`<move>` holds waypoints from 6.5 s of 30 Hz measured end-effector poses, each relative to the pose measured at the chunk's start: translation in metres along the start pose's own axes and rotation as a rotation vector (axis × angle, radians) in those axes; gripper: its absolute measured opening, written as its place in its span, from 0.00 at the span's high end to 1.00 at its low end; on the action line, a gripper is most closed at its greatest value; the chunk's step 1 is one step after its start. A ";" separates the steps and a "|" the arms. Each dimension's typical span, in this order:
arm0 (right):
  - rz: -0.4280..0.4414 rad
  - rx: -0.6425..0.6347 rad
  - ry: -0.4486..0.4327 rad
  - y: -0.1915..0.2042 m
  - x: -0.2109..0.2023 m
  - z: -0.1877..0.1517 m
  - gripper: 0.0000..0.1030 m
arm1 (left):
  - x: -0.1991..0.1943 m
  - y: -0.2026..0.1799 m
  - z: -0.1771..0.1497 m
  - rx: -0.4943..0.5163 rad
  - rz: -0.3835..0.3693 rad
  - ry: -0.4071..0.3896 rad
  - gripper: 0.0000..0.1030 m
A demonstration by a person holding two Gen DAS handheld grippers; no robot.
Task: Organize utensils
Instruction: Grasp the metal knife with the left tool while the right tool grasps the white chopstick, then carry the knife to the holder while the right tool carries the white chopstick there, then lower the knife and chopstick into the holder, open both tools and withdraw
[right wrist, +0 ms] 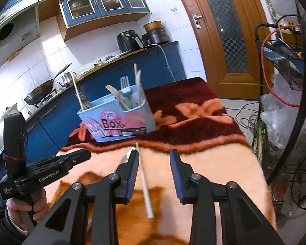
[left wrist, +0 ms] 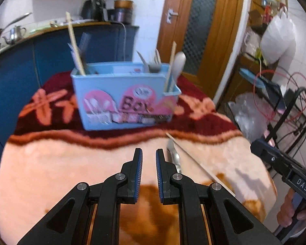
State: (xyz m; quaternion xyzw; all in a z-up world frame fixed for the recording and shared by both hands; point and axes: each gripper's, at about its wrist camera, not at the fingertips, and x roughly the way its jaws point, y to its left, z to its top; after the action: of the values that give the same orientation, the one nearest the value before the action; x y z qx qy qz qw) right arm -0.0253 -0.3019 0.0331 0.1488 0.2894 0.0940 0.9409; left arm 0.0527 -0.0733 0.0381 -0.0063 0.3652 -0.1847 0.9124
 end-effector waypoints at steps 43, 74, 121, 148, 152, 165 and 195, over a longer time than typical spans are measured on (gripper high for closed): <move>-0.044 0.026 0.057 -0.024 0.020 -0.014 0.62 | 0.083 -0.026 0.014 0.022 -0.097 0.223 0.96; -0.094 -0.314 0.490 0.074 0.135 0.027 0.62 | -0.078 0.074 0.038 -0.045 0.125 -0.316 0.98; 0.010 -0.196 -0.229 0.083 0.061 0.102 0.94 | -0.093 0.083 0.152 -0.087 0.126 -0.665 0.98; -0.022 -0.217 -0.354 0.085 0.143 0.132 0.94 | 0.012 0.082 0.137 -0.085 0.083 -0.517 0.98; 0.012 -0.185 -0.314 0.078 0.147 0.130 0.87 | 0.020 0.084 0.138 -0.091 0.055 -0.474 0.98; 0.044 -0.161 -0.326 0.082 0.118 0.132 0.74 | 0.002 0.076 0.134 -0.099 0.042 -0.481 0.92; 0.042 -0.210 -0.306 0.114 -0.012 0.056 0.54 | -0.098 0.055 0.049 -0.058 0.124 -0.429 0.91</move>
State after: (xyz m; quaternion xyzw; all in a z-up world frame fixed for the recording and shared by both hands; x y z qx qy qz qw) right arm -0.0135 -0.2113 0.1219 0.0684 0.1282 0.1194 0.9822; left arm 0.0386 0.0053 0.1307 -0.0494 0.1676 -0.1120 0.9782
